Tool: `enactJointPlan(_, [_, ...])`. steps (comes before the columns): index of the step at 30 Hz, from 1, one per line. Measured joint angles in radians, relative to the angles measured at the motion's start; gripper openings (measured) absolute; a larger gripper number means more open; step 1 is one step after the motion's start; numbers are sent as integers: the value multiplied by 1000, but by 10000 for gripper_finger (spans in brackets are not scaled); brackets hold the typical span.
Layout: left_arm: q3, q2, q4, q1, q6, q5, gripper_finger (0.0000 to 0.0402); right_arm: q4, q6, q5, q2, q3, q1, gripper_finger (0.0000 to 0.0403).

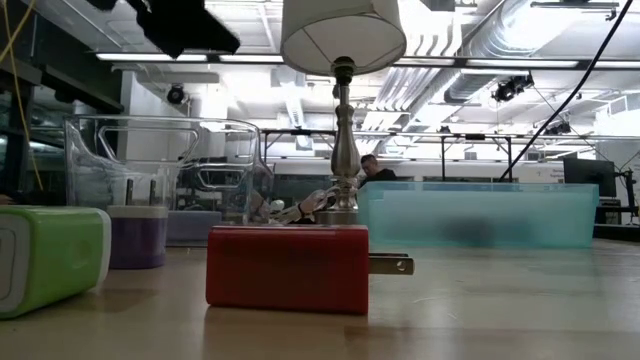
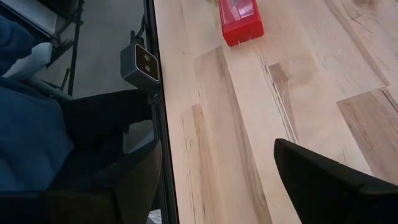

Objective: Pick & Place Office items
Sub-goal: Put the red charger adapter into the transparent bin

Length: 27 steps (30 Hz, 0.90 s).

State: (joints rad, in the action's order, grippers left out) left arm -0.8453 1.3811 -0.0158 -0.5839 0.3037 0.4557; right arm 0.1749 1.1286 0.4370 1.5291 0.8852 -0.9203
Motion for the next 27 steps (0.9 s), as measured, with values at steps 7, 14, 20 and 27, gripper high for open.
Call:
enactJointPlan(7, [-229, 157, 215, -13, 20, -40, 282, 0, 0, 0, 0, 0, 0, 298])
enactJointPlan(14, [-384, 302, 305, -13, 11, -66, 282, -2, 0, -1, 0, 0, 0, 298])
enactJointPlan(20, [-459, 398, 362, 11, 52, -185, 282, -8, 0, -2, 0, 0, 0, 298])
enactJointPlan(27, [-512, 464, 388, 48, 56, -269, 282, -12, 0, -2, 0, 0, 0, 298])
